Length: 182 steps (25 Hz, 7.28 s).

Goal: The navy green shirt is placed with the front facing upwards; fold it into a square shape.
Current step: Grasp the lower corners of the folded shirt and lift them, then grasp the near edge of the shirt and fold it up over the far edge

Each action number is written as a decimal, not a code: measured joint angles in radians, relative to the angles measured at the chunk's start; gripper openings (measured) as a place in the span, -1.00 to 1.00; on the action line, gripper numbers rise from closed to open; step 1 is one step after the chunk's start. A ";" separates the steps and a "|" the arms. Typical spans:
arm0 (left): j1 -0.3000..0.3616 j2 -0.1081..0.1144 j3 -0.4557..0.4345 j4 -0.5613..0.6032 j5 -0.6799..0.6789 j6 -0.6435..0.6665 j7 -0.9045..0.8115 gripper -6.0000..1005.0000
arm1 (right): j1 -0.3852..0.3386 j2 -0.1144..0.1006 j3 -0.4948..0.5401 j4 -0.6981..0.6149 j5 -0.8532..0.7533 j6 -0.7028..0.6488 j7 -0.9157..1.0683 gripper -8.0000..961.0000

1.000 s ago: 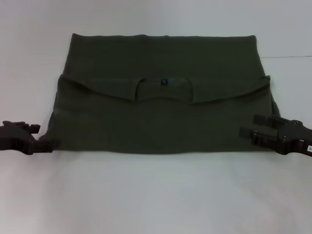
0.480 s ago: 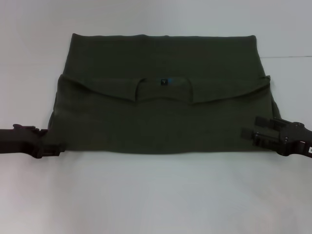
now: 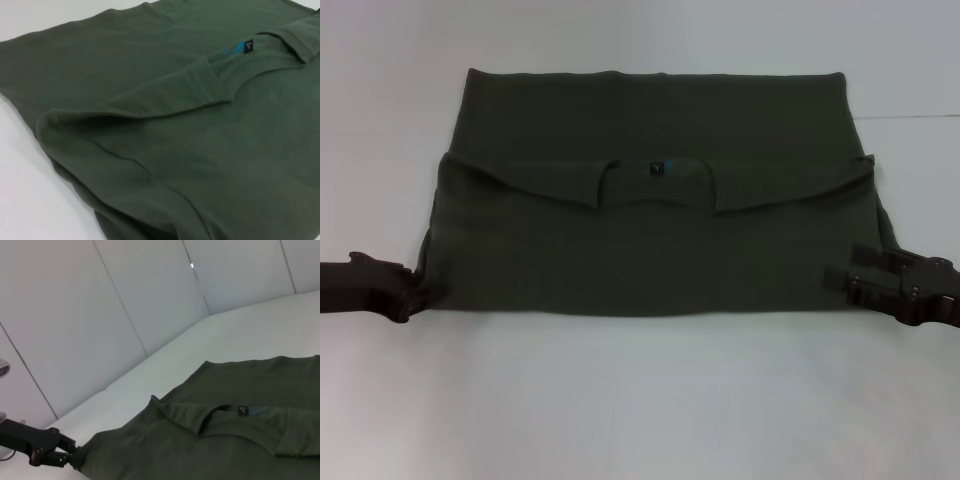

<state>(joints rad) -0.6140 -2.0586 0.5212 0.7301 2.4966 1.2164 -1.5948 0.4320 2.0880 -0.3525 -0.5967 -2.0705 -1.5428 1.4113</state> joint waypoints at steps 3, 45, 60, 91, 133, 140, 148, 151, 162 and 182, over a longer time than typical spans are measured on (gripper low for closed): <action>-0.001 -0.001 0.004 0.000 0.002 0.001 0.000 -0.32 | -0.009 -0.002 0.008 -0.006 0.001 0.001 0.000 0.76; 0.001 -0.032 0.006 0.037 -0.001 -0.002 0.019 -0.92 | -0.029 -0.006 -0.047 0.067 -0.008 0.362 -0.012 0.57; 0.005 -0.035 0.026 0.037 -0.003 -0.003 0.027 -0.92 | -0.024 -0.005 -0.064 0.081 -0.017 0.428 0.013 0.05; 0.180 -0.070 -0.134 0.207 -0.044 0.347 0.286 -0.92 | -0.135 0.000 0.021 -0.019 -0.009 0.069 -0.064 -0.79; 0.400 -0.083 -0.397 0.274 -0.036 0.745 0.662 -0.92 | -0.407 0.004 0.163 0.103 -0.040 -0.251 -0.505 -0.78; 0.357 -0.059 -0.480 0.246 -0.060 0.746 0.643 -0.92 | -0.365 0.001 0.264 0.098 -0.042 -0.242 -0.420 -0.78; 0.310 -0.043 -0.528 0.202 -0.097 0.678 0.575 -0.92 | -0.283 -0.003 0.275 0.096 -0.040 -0.169 -0.305 -0.79; 0.292 -0.043 -0.525 0.180 -0.101 0.636 0.557 -0.92 | -0.253 -0.006 0.277 0.094 -0.039 -0.165 -0.289 -0.79; 0.189 -0.056 -0.525 0.095 -0.140 0.413 0.471 -0.92 | -0.135 -0.037 0.349 0.080 -0.035 -0.123 -0.163 -0.78; 0.043 -0.103 -0.254 0.053 -0.257 -0.087 0.268 -0.91 | 0.110 -0.031 0.284 0.080 -0.036 0.226 -0.037 -0.78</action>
<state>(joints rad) -0.5708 -2.1619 0.2675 0.7827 2.2397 1.1295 -1.3266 0.5423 2.0569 -0.0687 -0.5169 -2.1062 -1.3171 1.3738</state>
